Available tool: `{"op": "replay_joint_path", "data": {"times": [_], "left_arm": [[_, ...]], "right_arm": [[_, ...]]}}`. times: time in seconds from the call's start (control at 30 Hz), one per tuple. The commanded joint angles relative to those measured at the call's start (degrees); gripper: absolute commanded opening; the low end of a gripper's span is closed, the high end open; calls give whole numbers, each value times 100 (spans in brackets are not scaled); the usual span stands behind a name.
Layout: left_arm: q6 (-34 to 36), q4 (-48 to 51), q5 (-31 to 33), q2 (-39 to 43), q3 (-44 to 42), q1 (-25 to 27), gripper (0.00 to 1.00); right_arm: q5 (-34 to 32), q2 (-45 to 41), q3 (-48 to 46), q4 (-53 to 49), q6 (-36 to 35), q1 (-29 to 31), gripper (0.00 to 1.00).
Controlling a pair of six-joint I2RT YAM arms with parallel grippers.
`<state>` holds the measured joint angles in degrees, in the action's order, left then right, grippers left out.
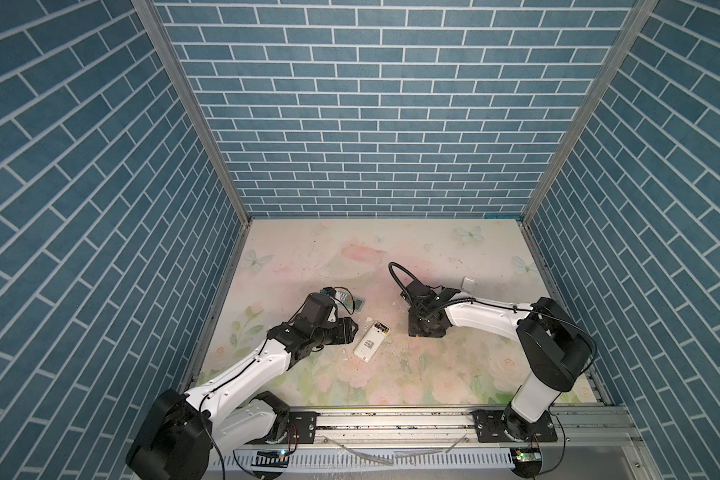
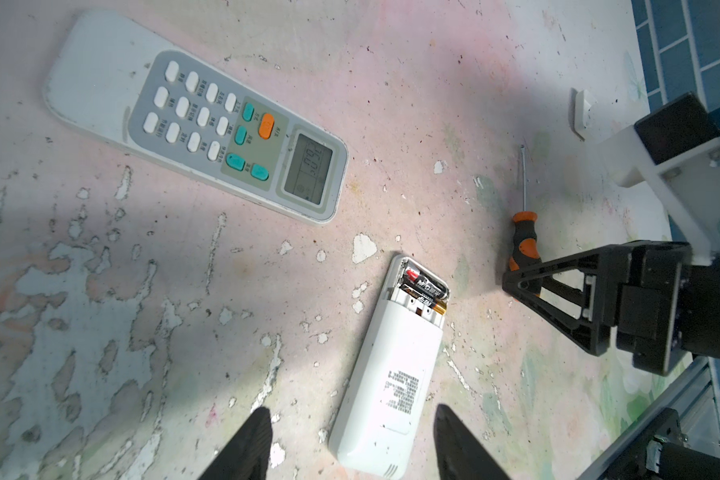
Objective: Unload the batteries from the remote control
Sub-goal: 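Lower the right gripper onto the orange-black screwdriver handle and close it, then lift the screwdriver upright with the right gripper toward the left gripper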
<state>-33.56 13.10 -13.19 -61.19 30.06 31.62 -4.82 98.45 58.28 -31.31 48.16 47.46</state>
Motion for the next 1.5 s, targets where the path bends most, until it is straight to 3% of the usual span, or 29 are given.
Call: {"op": "replay_joint_path", "data": {"times": [0.0,0.43,0.6,0.8,1.0,1.2,1.47], "left_arm": [[-23,-66,-51,13,-97,-27,64],[-42,-168,-101,-60,-108,-32,64],[-68,-193,-114,-68,-147,-31,64],[-347,-187,-171,-89,12,-60,64],[-683,-183,-298,-337,724,-190,65],[-1279,-1489,-684,-529,530,-233,65],[-1858,-2839,-1143,-913,160,-235,62]], "right_arm": [[-4,12,-94,-26,149,-52,53],[-88,-131,-330,-116,138,-141,43],[-62,-25,-234,-87,-33,-151,21],[179,-399,-107,27,-423,-143,4],[813,-1113,-173,420,-1158,-136,1],[1518,-1232,-103,661,-1419,-123,0],[1689,-1139,162,759,-1544,-31,0]]}}
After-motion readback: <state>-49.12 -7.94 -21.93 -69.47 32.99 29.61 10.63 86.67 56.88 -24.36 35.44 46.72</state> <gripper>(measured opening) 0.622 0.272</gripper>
